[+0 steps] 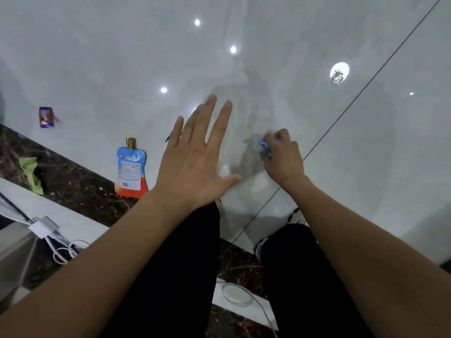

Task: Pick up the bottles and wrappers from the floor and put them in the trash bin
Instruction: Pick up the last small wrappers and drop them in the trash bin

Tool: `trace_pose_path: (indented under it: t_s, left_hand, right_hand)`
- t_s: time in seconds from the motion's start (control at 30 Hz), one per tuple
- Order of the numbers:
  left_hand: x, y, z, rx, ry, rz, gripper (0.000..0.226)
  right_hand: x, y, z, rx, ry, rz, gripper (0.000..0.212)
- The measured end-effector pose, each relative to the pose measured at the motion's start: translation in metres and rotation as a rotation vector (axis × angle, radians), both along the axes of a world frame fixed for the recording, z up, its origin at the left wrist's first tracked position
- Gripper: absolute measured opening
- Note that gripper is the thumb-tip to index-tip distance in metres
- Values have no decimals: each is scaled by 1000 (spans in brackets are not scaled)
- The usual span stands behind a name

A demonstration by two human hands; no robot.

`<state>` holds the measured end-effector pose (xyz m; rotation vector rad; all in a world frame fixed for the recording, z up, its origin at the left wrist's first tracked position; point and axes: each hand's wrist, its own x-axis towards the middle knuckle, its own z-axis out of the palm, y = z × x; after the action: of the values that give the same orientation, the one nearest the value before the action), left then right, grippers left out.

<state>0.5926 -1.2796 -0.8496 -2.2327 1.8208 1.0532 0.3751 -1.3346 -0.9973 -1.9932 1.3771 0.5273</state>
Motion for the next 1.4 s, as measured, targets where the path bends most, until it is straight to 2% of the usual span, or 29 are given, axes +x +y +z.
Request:
trace_pose_path:
  t_s: [0.1, 0.17, 0.33, 0.6, 0.7, 0.9, 1.0, 1.1, 1.4]
  left_hand:
    - [-4, -1, 27, 1, -17, 43, 124]
    - [-9, -2, 55, 11, -11, 83, 125]
    - [-17, -2, 155, 12, -15, 173, 125]
    - [-21, 5, 371, -24, -89, 233, 124]
    - [-29, 3, 460, -102, -80, 285, 120]
    - [-56, 15, 626, -299, -88, 451, 111]
    - [-69, 42, 684, -370, -98, 498, 111]
    - [-70, 77, 717, -390, -122, 570, 112]
    - [-7, 170, 738, -427, -222, 868, 117]
  right_hand:
    - [10, -10, 34, 1, -33, -48, 18]
    - [18, -17, 75, -14, -133, -85, 16]
    - [32, -34, 233, -73, -382, -214, 21]
    - [19, -32, 501, -70, -448, -92, 27]
    - [10, -28, 596, -104, -545, -68, 25]
    - [-18, -21, 752, -192, -643, -116, 36]
    - [-29, -9, 805, -206, -734, -145, 40]
    - [-24, 6, 837, -184, -810, -123, 45]
    - [78, 33, 867, -102, -896, 144, 54]
